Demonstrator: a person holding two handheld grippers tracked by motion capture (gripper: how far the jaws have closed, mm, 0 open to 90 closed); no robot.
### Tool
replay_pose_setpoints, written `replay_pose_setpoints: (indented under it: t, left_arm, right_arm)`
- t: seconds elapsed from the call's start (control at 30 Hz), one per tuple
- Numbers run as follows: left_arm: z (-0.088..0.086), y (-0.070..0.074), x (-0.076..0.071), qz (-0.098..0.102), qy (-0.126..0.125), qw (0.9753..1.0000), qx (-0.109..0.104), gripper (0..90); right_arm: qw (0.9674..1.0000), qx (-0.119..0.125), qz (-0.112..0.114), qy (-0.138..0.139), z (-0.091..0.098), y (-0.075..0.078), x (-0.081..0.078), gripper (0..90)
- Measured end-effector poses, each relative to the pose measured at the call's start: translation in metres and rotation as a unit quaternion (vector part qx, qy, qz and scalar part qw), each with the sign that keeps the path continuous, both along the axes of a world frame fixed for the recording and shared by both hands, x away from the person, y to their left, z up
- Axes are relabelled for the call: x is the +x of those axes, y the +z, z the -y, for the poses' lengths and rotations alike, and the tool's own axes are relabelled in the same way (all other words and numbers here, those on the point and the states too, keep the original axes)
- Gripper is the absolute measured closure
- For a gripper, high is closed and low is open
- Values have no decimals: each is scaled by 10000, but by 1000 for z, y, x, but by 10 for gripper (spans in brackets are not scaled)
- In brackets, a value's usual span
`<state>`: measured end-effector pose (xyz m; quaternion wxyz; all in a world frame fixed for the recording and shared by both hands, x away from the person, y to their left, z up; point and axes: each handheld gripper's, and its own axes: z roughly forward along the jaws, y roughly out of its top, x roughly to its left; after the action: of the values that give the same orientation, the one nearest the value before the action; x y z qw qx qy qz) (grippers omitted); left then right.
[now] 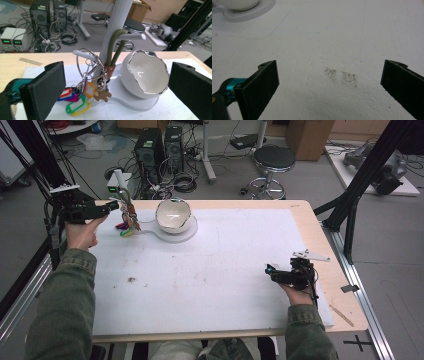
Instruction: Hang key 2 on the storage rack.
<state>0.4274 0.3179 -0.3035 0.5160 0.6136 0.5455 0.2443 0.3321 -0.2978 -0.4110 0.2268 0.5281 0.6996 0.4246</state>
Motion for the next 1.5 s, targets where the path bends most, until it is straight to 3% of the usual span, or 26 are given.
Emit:
replay_pose_setpoints:
  t: [0.33,0.57,0.67,0.83,1.03,1.4,1.5]
  left_arm:
    - [0,-4,-18,-6,45,9999,107,16]
    - [2,-7,-32,121,30,9997,194,16]
    - [0,-13,-34,109,63,9999,80,16]
    - [-1,-21,-39,108,144,9998,67,16]
    - [1,-26,-46,79,200,9994,281,16]
    - [1,-41,-64,269,335,9991,55,17]
    - [4,-46,-69,282,345,9990,80,17]
  right_arm:
    - [9999,78,126,-48,3,3,-4,7]
    - [9999,63,134,-61,4,3,-4,7]
    - [9999,68,122,-71,4,3,-4,7]
    - [9999,60,129,-69,4,3,-4,7]
    - [9999,46,95,-49,4,3,-4,6]
    - [9999,62,86,-58,4,3,-4,7]
    - [9999,53,87,-49,4,3,-4,6]
